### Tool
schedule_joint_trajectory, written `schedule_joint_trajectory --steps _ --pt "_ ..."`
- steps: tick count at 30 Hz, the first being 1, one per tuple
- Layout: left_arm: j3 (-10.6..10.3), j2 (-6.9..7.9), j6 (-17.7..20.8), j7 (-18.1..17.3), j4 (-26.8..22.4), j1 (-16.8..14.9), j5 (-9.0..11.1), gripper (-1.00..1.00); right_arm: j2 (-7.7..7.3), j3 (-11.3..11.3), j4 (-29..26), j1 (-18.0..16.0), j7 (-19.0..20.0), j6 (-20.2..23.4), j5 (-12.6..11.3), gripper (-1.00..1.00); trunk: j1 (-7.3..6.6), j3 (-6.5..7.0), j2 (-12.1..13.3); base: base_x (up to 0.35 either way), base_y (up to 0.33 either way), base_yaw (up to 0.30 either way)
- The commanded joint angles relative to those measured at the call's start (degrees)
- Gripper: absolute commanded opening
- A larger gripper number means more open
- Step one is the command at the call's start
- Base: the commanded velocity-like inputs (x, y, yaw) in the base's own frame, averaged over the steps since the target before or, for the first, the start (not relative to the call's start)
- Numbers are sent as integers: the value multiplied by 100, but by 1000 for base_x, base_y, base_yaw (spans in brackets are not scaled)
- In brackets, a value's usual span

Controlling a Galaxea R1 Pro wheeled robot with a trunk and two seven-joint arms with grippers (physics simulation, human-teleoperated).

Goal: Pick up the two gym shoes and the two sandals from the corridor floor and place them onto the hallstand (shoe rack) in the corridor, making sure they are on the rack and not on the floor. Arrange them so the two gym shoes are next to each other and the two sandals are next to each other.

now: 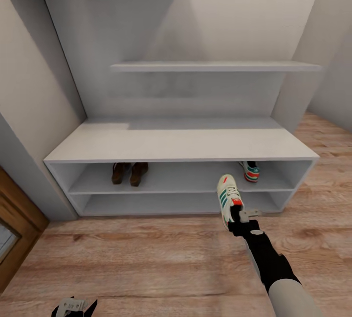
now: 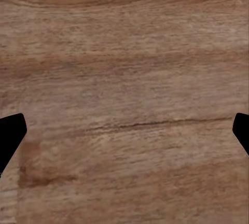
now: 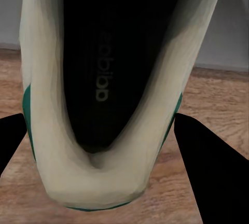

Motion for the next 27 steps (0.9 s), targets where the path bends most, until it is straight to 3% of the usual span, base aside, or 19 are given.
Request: schedule_joint_trajectory --steps 1,10,27 --pt "47 -3 -1 -56 5 -4 -1 100 7 -20 -10 -2 17 25 44 -100 1 -5 -2 218 -36 0" --pt "52 -6 0 -40 5 -4 -1 100 3 -21 -239 -2 9 37 44 -100 1 -5 -2 225 -79 0" --pt "49 -6 2 -23 5 -4 -1 100 -19 -30 -344 -2 7 59 53 -100 1 -5 -2 20 -8 0"
